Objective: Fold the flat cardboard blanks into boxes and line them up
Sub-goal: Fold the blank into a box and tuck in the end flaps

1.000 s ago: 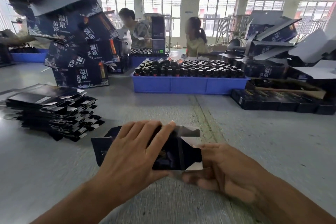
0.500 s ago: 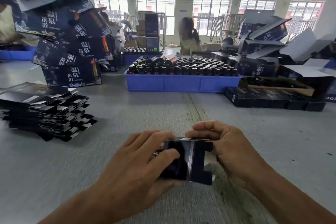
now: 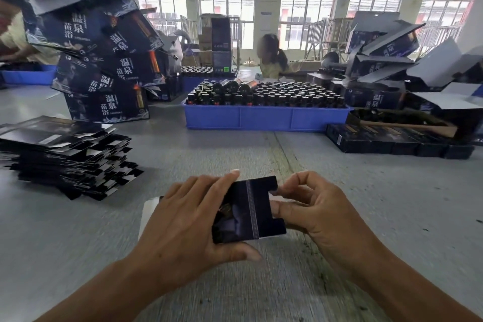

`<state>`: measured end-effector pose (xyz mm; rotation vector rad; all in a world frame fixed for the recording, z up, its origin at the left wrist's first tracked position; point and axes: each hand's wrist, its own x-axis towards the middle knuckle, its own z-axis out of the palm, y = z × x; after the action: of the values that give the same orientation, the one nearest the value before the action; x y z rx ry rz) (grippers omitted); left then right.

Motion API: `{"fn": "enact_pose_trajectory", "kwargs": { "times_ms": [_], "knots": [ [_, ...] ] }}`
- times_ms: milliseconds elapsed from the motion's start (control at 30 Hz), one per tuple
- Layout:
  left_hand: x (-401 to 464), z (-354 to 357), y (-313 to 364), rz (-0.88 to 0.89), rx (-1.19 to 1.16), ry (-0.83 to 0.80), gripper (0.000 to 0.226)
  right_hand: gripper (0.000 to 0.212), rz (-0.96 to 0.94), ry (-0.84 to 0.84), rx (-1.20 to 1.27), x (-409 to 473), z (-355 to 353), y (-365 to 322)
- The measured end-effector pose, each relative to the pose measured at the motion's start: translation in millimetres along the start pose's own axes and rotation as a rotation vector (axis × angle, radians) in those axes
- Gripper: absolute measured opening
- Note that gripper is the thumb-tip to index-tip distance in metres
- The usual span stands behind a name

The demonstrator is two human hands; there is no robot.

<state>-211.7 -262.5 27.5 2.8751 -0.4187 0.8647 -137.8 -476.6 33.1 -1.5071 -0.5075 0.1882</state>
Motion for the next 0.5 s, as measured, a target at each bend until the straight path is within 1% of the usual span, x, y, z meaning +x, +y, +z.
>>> {"fn": "enact_pose_trajectory", "kwargs": {
  "times_ms": [100,167,233,333,500],
  "knots": [
    [-0.6,-0.6,-0.4,-0.008,0.009,0.038,0.104,0.023,-0.048,0.034,-0.08,-0.6,0.7,0.0],
    [-0.7,-0.2,0.0,-0.007,-0.005,0.066,0.099,0.018,-0.071,0.032,-0.155,-1.9,1.5,-0.5],
    [-1.2,0.4,0.4,0.003,-0.023,0.091,0.094,0.018,-0.084,-0.002,-0.226,-3.7,3.6,-1.8],
    [-1.9,2.0,2.3,0.034,-0.042,0.119,0.092,0.024,-0.103,-0.055,-0.26,-5.5,6.4,-2.9],
    [-0.4,3.0,3.1,0.042,-0.062,0.166,0.094,0.028,-0.166,-0.038,-0.313,-8.5,9.1,-3.5]
  ]
}}
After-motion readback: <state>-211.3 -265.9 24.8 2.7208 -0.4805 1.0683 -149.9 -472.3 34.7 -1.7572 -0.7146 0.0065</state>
